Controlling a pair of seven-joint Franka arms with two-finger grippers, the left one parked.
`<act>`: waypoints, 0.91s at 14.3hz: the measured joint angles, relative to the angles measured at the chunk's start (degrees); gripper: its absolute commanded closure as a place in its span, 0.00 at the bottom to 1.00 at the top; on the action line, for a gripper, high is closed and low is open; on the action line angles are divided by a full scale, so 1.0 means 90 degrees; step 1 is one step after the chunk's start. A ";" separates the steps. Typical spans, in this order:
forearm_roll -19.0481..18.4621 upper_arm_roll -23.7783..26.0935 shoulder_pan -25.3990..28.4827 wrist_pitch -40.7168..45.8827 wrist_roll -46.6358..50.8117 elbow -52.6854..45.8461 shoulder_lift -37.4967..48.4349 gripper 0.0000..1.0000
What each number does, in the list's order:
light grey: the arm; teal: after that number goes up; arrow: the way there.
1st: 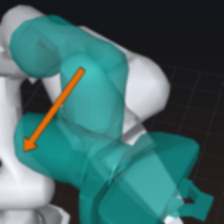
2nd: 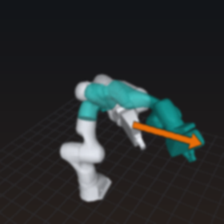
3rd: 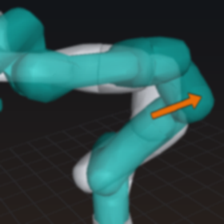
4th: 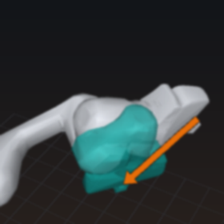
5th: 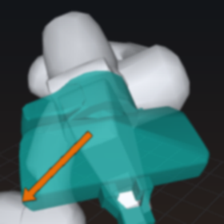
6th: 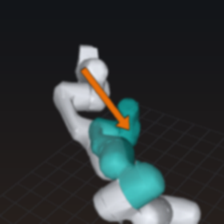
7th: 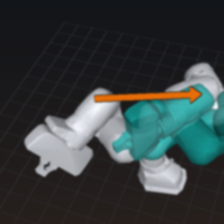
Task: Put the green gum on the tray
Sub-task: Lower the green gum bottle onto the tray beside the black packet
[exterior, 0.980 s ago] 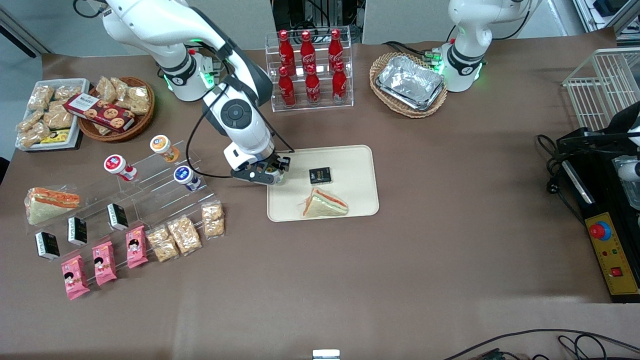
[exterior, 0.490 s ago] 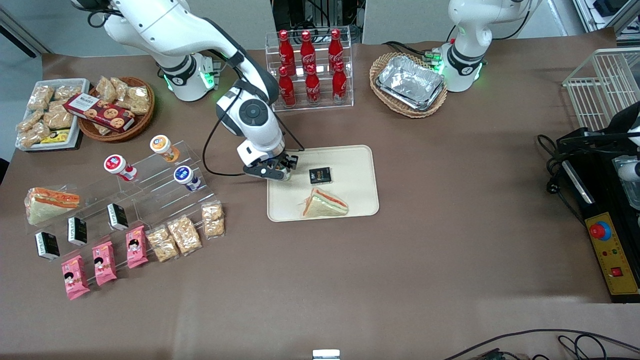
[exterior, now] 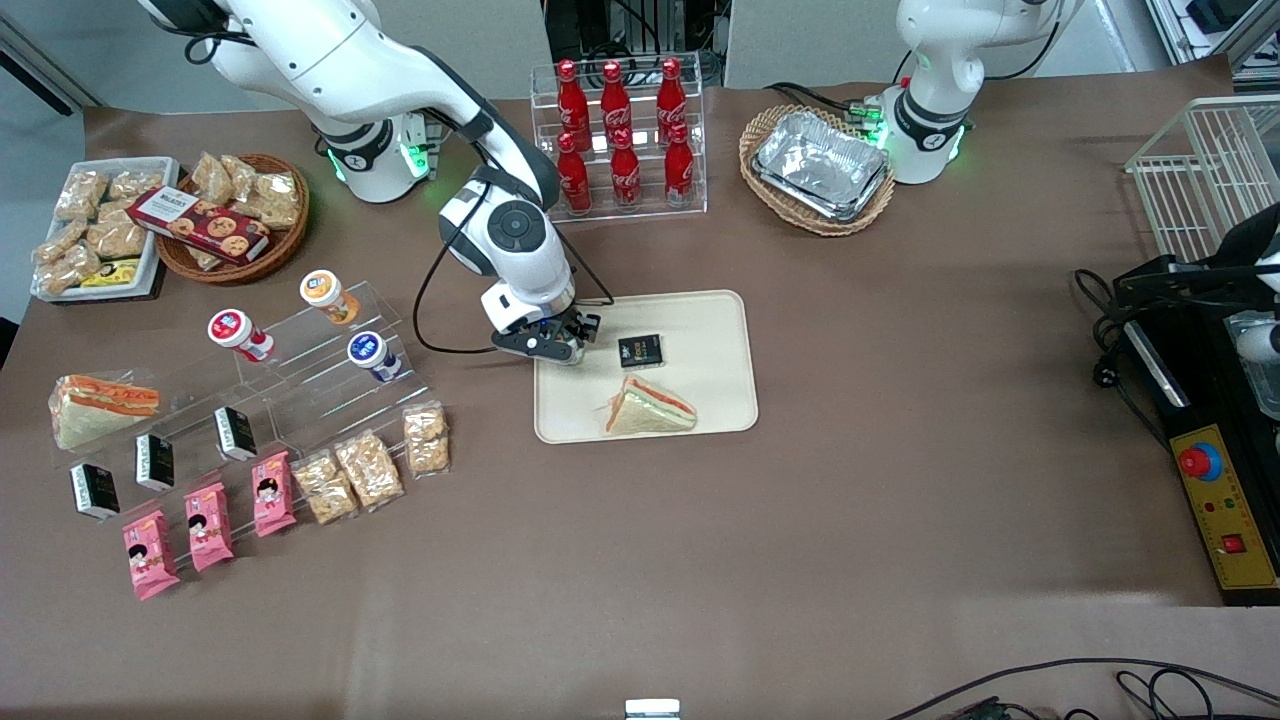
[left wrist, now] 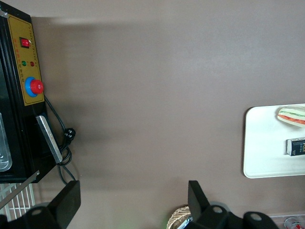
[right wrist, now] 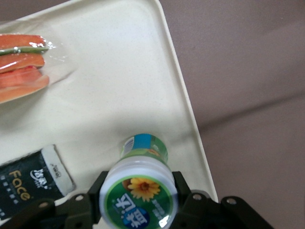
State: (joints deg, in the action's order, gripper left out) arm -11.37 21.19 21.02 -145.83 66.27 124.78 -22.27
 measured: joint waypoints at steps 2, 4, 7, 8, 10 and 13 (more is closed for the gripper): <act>0.0000 0.0000 0.0000 -0.0008 0.0013 0.0000 -0.0002 0.83; 0.0000 0.0000 0.0001 -0.0012 0.0020 0.0000 -0.0003 0.69; -0.0001 0.0000 0.0001 -0.0017 0.0123 -0.0001 -0.0007 0.25; -0.0001 0.0000 0.0001 -0.0019 0.0145 -0.0001 -0.0008 0.21; -0.0001 0.0000 0.0002 -0.0027 0.0178 -0.0001 -0.0011 0.02; -0.0002 0.0000 0.0013 -0.0039 0.0208 0.0000 -0.0045 0.02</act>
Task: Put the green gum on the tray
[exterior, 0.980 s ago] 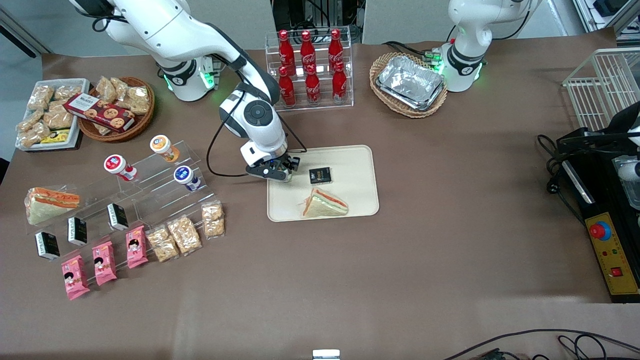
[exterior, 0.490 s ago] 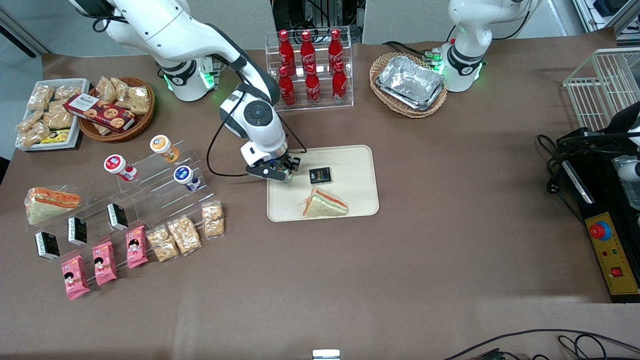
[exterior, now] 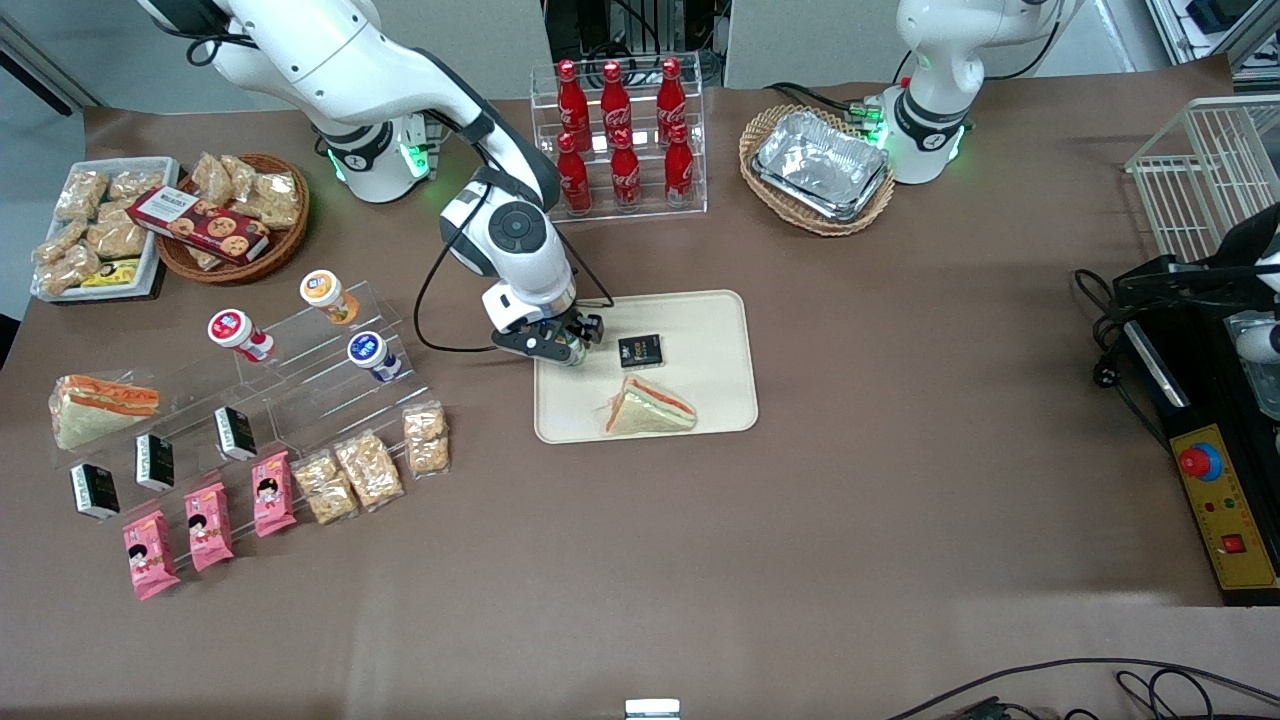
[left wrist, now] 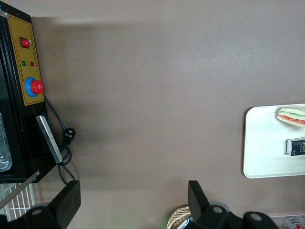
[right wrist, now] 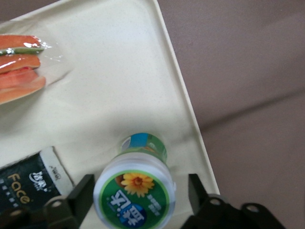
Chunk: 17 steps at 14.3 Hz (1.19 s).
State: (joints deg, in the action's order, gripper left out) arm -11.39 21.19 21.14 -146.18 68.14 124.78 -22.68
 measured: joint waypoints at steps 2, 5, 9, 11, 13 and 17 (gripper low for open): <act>-0.0001 0.0000 0.0003 -0.0004 0.0005 0.0000 -0.0001 0.01; -0.0001 0.0000 0.0003 -0.0018 0.0009 0.0000 -0.0001 0.01; -0.0011 -0.0008 -0.0008 -0.0028 0.0010 -0.0035 0.0076 0.01; -0.0047 -0.0015 -0.0060 0.0179 -0.0008 -0.0099 0.0296 0.01; -0.0056 -0.0016 -0.0116 0.0849 -0.0237 -0.0183 0.0705 0.01; 0.0183 -0.0027 -0.0290 0.2075 -0.0969 -0.0418 0.1591 0.01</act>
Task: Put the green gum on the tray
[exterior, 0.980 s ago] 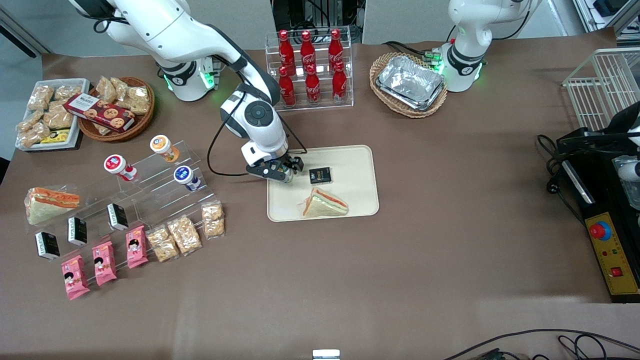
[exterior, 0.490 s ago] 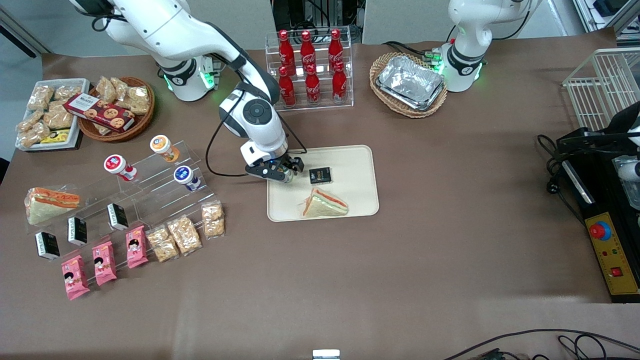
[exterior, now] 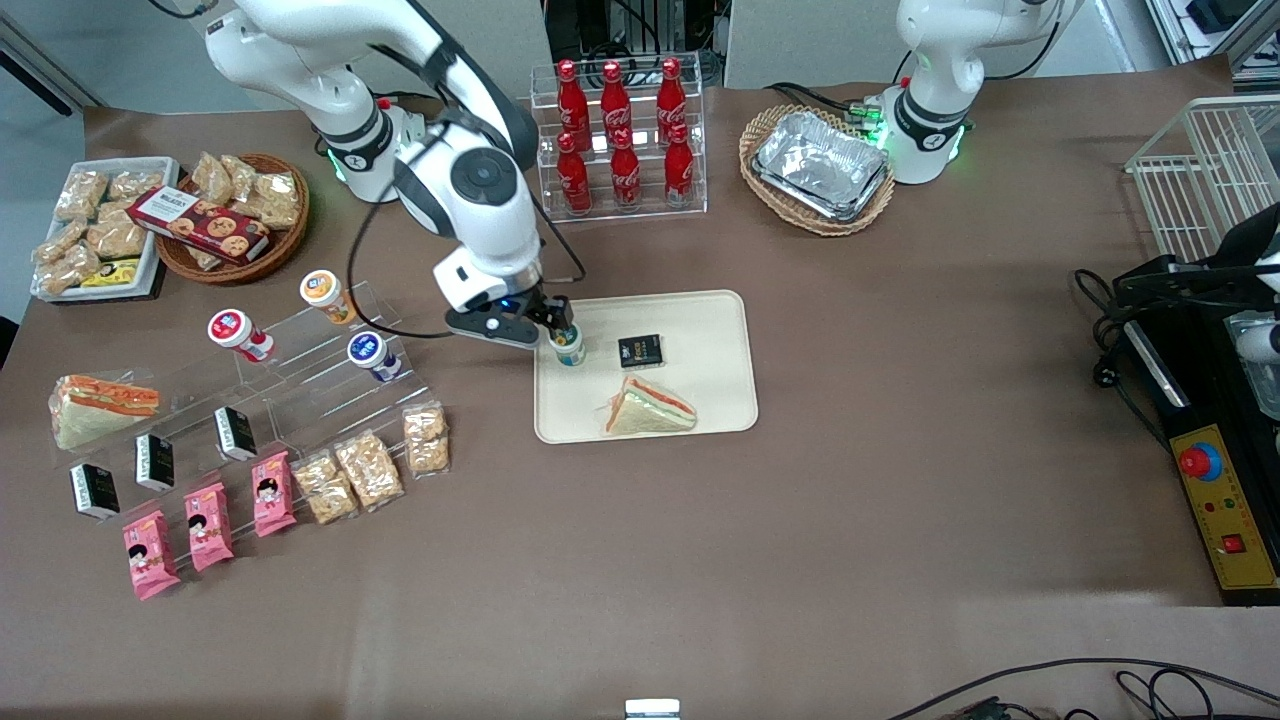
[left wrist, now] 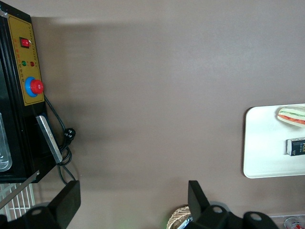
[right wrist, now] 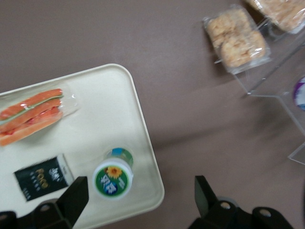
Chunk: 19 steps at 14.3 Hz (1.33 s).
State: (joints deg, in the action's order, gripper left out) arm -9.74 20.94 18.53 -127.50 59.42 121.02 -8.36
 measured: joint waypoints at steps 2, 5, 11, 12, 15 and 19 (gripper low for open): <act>0.0574 -0.0024 -0.0163 0.0678 -0.0679 -0.0280 0.0367 0.01; 0.0927 -0.0349 -0.0481 0.1572 -0.1731 -0.0689 0.0839 0.01; 0.1067 -0.1873 -0.0552 0.2262 -0.3962 -0.0860 0.1435 0.01; 0.1067 -0.2089 -0.0561 0.2340 -0.4223 -0.0916 0.1479 0.01; 0.1067 -0.2742 -0.0575 0.2660 -0.5079 -0.1183 0.1515 0.01; 0.0932 -0.3369 -0.0647 0.2789 -0.6059 -0.1556 0.1502 0.01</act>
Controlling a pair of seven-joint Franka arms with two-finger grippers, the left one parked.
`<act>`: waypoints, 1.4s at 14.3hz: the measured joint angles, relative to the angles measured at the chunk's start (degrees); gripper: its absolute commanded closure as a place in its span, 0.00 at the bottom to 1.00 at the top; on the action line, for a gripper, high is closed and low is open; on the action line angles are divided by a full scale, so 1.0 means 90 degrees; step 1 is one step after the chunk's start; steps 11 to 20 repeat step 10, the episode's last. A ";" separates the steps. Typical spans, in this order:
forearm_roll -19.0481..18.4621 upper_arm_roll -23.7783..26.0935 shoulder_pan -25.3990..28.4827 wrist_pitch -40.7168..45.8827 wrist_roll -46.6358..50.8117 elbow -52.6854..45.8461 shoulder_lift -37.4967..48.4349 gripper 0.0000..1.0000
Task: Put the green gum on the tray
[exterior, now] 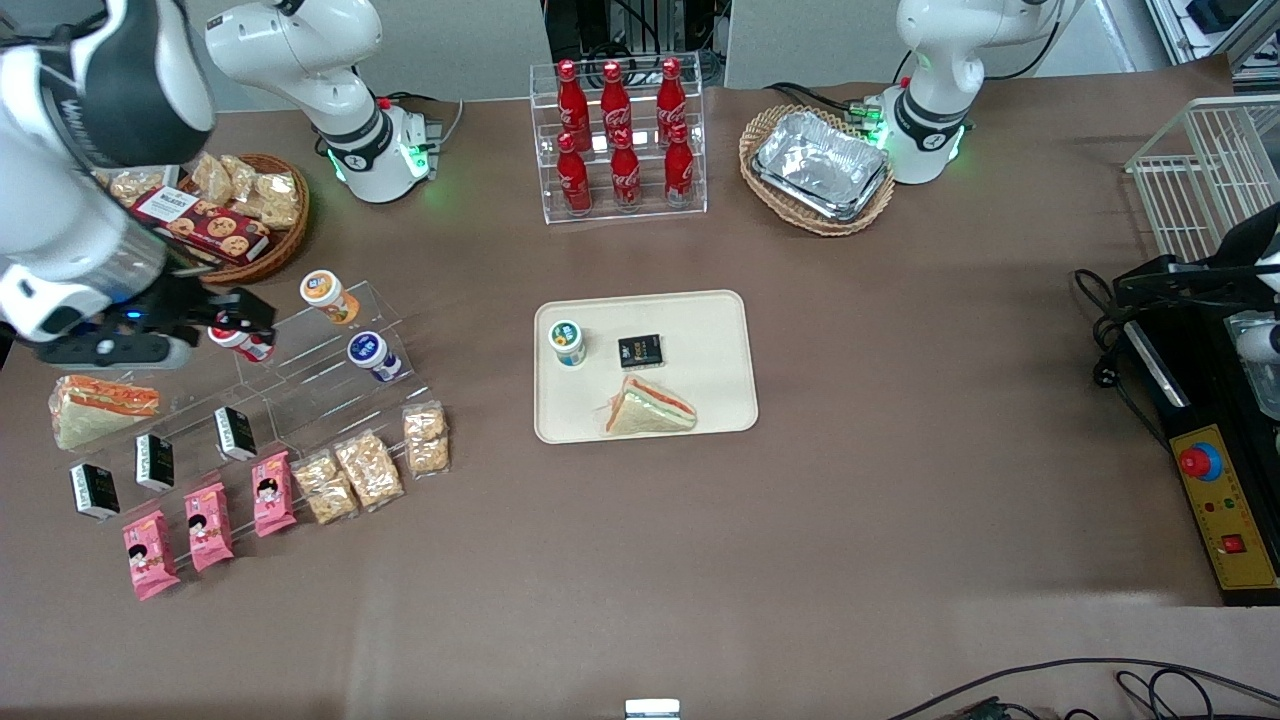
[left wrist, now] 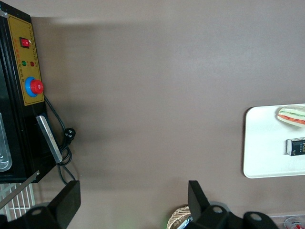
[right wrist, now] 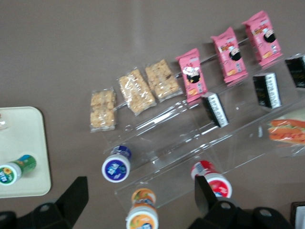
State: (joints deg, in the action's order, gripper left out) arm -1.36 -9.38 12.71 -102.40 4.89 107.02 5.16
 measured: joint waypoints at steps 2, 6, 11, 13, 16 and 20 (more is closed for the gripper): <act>-0.0009 -0.0047 -0.0180 0.0056 -0.0287 -0.0194 -0.0045 0.01; -0.0010 -0.0053 -0.0372 0.0079 -0.0348 -0.0580 -0.0261 0.01; -0.0009 -0.0053 -0.0491 0.0085 -0.0349 -0.0834 -0.0543 0.01; -0.0009 -0.0053 -0.0491 0.0085 -0.0349 -0.0834 -0.0543 0.01; -0.0009 -0.0053 -0.0491 0.0085 -0.0349 -0.0834 -0.0543 0.01; -0.0009 -0.0053 -0.0491 0.0085 -0.0349 -0.0834 -0.0543 0.01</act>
